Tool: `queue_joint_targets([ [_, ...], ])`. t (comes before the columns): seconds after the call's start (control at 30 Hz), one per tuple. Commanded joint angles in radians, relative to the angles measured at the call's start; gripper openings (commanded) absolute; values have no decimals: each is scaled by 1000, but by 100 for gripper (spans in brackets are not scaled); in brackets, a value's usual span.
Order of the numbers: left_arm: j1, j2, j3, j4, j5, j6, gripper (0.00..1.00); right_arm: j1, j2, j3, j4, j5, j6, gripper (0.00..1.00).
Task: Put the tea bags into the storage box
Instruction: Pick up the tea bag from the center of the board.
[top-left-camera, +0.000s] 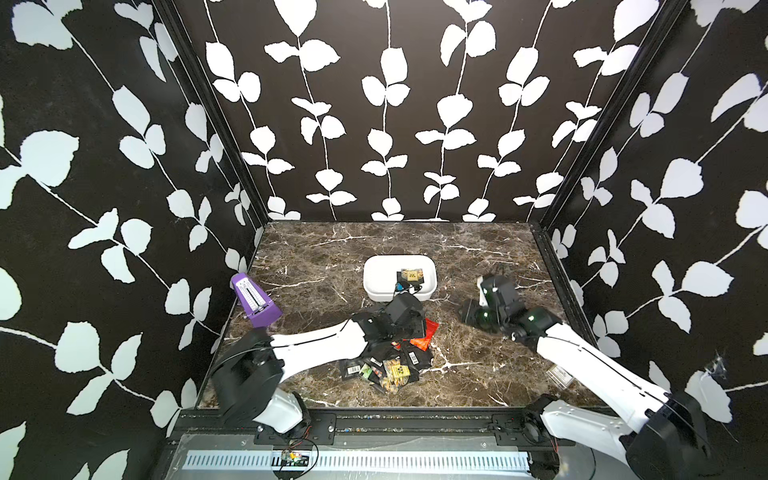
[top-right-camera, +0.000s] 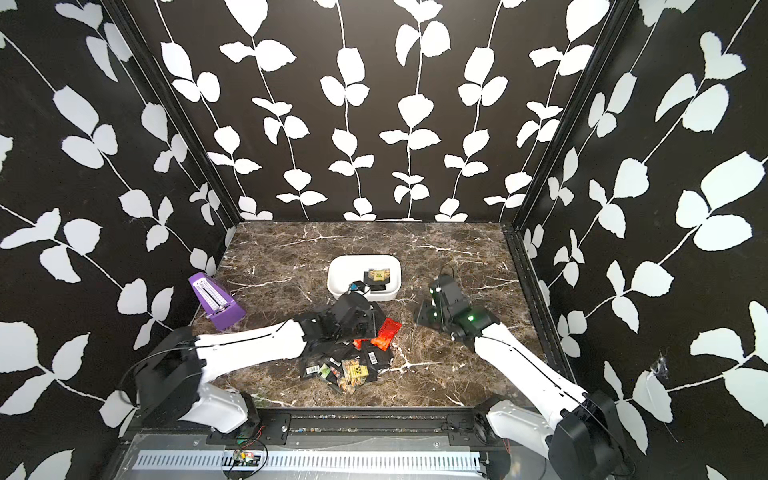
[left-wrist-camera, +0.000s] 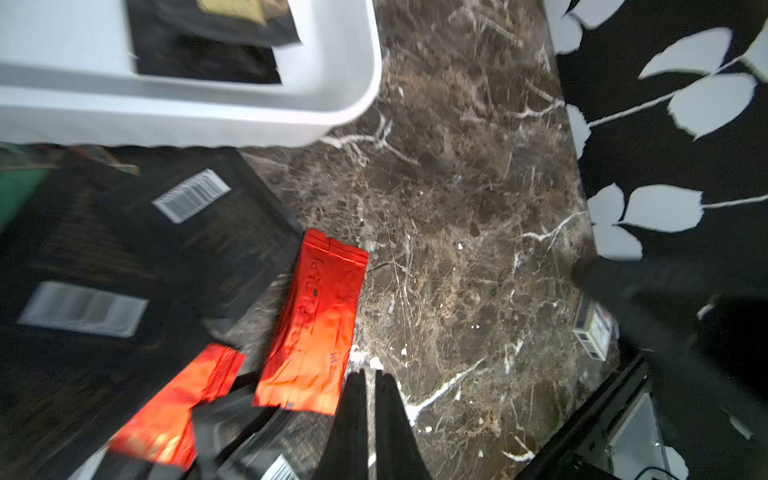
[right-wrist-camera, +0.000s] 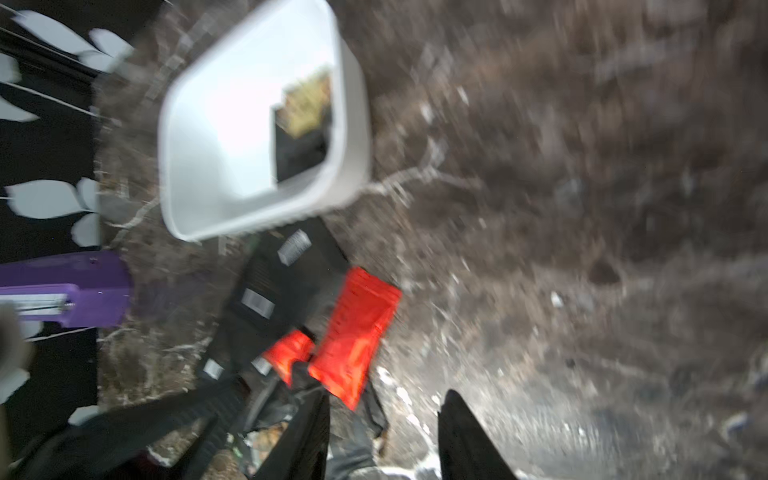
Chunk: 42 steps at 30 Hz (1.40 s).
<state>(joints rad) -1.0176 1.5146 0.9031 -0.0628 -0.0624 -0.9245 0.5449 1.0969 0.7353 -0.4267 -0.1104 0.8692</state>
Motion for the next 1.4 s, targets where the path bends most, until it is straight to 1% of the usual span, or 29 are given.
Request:
queue_joint_targets([
  [0.0, 1, 28, 10, 31, 37, -23, 5, 0, -17, -84, 167, -52, 95, 45],
  [0.07, 1, 42, 8, 4, -11, -30, 4, 1, 8, -112, 201, -71, 112, 45],
  [0.13, 5, 60, 11, -28, -36, -43, 3, 6, 44, -138, 269, -99, 140, 47],
  [0.23, 7, 87, -1, -9, -24, -58, 3, 34, 115, -149, 355, -114, 167, 49],
  [0.3, 10, 102, -7, -2, -15, -79, 3, 59, 169, -134, 375, -112, 176, 49],
  [0.47, 16, 114, -20, -9, -44, -127, 3, 90, 265, -119, 434, -108, 208, 48],
  [0.73, 16, 151, -28, -9, -24, -163, 3, 104, 327, -114, 448, -94, 227, 47],
  [0.93, 16, 173, -36, 3, -5, -172, 3, 115, 343, -114, 454, -89, 235, 47],
  [1.17, 16, 180, -42, -35, -23, -171, 3, 125, 378, -120, 483, -89, 254, 47],
  [1.23, 16, 179, -50, -32, -23, -173, 1, 128, 388, -120, 489, -88, 258, 47],
  [1.37, 16, 186, -59, -37, -22, -177, 0, 135, 404, -120, 503, -89, 263, 47],
])
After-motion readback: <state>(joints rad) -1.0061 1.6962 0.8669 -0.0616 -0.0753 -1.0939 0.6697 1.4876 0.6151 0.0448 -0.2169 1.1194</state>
